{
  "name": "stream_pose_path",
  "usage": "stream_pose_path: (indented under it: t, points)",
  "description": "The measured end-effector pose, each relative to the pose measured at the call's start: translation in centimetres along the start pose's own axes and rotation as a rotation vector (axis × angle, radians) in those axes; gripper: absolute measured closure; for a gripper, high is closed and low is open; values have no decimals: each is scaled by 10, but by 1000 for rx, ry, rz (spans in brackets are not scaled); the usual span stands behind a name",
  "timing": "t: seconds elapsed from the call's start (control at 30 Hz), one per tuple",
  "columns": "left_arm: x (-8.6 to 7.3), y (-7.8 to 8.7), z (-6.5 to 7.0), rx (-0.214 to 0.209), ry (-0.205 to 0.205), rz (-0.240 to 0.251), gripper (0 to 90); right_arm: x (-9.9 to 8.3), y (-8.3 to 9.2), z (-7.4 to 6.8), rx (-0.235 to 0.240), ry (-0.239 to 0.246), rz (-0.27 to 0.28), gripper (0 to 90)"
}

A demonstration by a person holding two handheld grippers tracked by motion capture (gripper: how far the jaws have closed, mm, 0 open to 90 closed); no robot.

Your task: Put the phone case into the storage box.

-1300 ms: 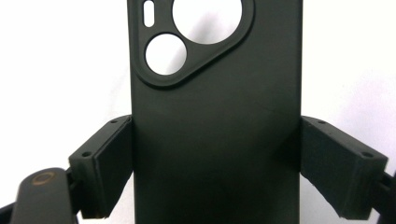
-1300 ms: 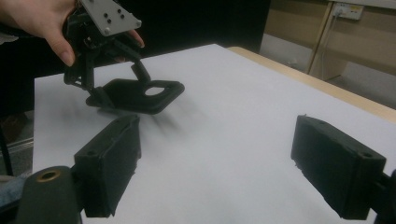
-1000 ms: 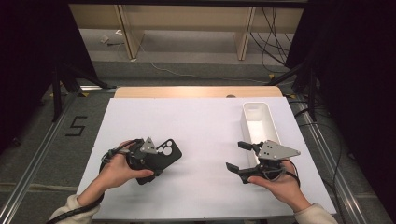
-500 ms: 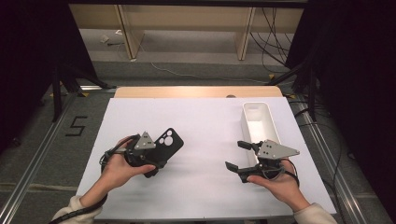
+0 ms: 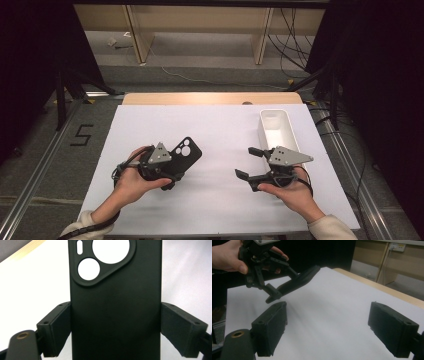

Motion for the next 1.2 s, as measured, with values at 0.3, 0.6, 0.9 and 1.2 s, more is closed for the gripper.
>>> stream_pose_path:
  t: [0.3,0.6,0.9,1.2]
  points:
    - [7,-5,5,-9,6,21,145,6,-5,3,-2,-8,12,171]
    - [12,-9,8,-9,0,26,145,8,-7,5,-7,-11,21,171]
    - [19,-13,13,-15,-13,39,145,11,-9,5,-10,-10,26,170]
    - [25,-17,18,-23,-23,45,145,13,-13,5,-8,-6,25,170]
Point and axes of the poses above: each handheld gripper's, and its own axes: y roughly backward along the jaws, x roughly out of its top, z roughly to its right, the point moved 7 cm from there along -y, roughly forward along the jaws, and after that the axes turned 10 degrees about -y, right-handed, at the moved point
